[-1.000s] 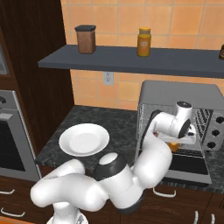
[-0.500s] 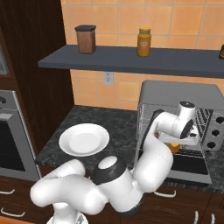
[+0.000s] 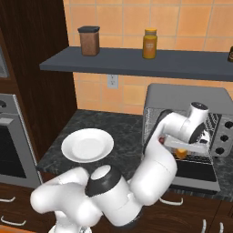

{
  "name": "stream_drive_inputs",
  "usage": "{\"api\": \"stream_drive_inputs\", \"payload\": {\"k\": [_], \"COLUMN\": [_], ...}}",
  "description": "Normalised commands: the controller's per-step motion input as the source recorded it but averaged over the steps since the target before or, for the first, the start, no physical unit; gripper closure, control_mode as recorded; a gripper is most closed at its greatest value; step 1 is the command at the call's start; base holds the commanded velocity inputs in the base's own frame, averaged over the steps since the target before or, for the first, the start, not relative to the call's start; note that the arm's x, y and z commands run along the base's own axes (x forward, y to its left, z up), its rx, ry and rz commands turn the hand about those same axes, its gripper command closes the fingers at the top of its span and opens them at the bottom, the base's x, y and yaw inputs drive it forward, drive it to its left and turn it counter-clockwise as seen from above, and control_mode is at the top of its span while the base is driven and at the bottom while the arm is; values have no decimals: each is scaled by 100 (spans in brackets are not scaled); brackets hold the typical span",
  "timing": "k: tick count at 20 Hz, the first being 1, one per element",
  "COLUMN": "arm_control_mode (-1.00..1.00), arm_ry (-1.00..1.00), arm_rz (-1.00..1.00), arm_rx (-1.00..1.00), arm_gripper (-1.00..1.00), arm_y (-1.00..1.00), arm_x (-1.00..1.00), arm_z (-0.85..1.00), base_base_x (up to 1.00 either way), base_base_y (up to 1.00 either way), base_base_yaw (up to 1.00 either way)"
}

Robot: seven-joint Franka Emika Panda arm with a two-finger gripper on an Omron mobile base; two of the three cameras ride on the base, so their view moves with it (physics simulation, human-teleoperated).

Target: Pick up the kebab skewer and baguette bread, and place them inside the toaster oven. Close the toaster oven door and start by setting the timer.

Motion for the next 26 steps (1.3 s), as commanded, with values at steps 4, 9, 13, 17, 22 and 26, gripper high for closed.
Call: {"api": "stream_drive_inputs", "payload": {"k": [4,9,13,17,22,26], "arm_control_mode": [-100,-100,-100,-100,-100,-100], "arm_ry": [1,-3,-9,-9,-15,-16], "arm_rz": [-41,-21,-5,0,0,0], "arm_rx": [2,0,0,-1,-6,-15], "arm_gripper": [-100,-100,-100,-100,-100,-100], "arm_y": [36,43,29,-3,0,0], "arm_x": [-86,-10,6,2,30,23], "arm_z": [-10,-42,-47,-44,-23,-34], "base_base_x": [0,0,0,0,0,0], "base_base_y": [0,0,0,0,0,0], "base_base_yaw": [0,0,0,0,0,0]}}
